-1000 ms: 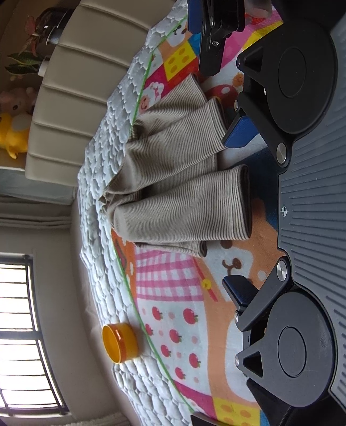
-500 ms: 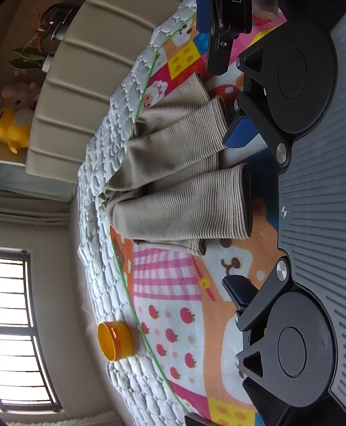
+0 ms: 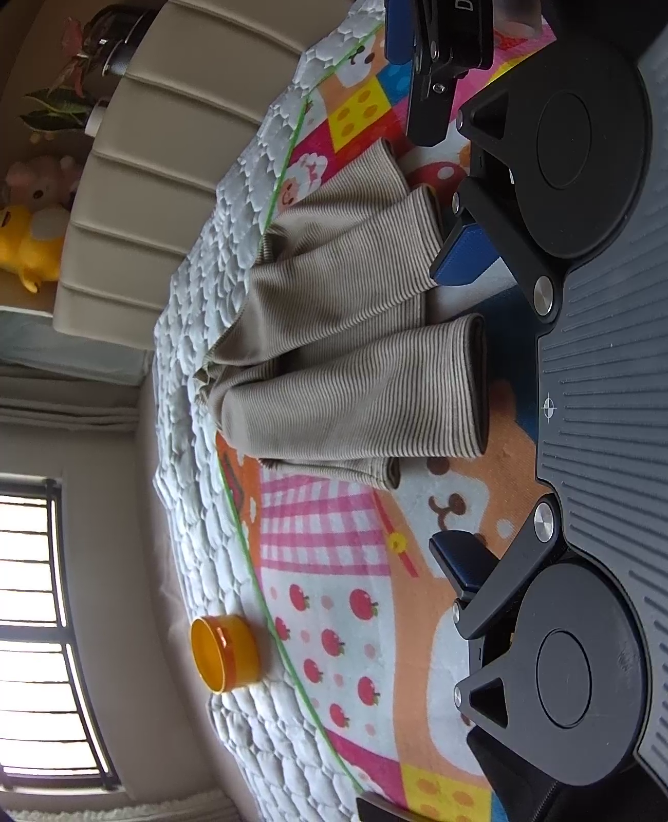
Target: Fold clothes
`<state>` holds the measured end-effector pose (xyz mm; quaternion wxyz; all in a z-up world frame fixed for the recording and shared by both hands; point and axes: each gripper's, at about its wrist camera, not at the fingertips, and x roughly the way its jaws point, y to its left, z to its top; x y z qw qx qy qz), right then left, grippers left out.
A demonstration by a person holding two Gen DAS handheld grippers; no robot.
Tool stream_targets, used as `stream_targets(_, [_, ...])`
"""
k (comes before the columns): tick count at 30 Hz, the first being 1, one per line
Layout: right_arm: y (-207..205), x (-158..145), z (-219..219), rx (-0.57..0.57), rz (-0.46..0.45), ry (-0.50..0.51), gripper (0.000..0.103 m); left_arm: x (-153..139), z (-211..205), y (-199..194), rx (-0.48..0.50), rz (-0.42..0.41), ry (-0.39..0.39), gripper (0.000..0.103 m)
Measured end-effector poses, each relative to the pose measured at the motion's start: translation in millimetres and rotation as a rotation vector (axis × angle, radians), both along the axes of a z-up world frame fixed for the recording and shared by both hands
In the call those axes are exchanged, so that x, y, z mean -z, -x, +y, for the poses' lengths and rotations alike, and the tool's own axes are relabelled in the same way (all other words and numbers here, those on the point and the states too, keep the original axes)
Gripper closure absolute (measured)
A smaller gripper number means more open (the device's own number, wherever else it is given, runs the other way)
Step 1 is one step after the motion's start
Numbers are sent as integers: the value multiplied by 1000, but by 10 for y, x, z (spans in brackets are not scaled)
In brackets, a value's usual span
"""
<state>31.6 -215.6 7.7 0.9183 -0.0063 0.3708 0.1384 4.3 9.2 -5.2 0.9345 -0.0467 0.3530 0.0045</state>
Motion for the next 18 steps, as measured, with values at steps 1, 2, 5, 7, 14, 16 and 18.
stream_targets(1, [-3,0,6,0,1,1,0,1,2,0,0,0,1,0])
stream_targets(2, [-6,2,7,-1,2,2,0,0,1,-3,0,1,1,0])
stream_targets(5, [-8,7,6,-2,5,4,0,-3,-1,-13,1,4,2,0])
stream_targets(7, [-11,9,6,-3,7,4,0,0,2,-11,1,5,3,0])
stream_targets(14, [-22,9,8,-5,10,6,0,4,9,-9,0,9,5,0])
stream_targets(16, [-25,8,9,-5,11,6,0,5,10,-8,1,9,5,0])
stream_targets(18, [-30,10,10,-6,13,6,0,3,1,-21,0,11,4,0])
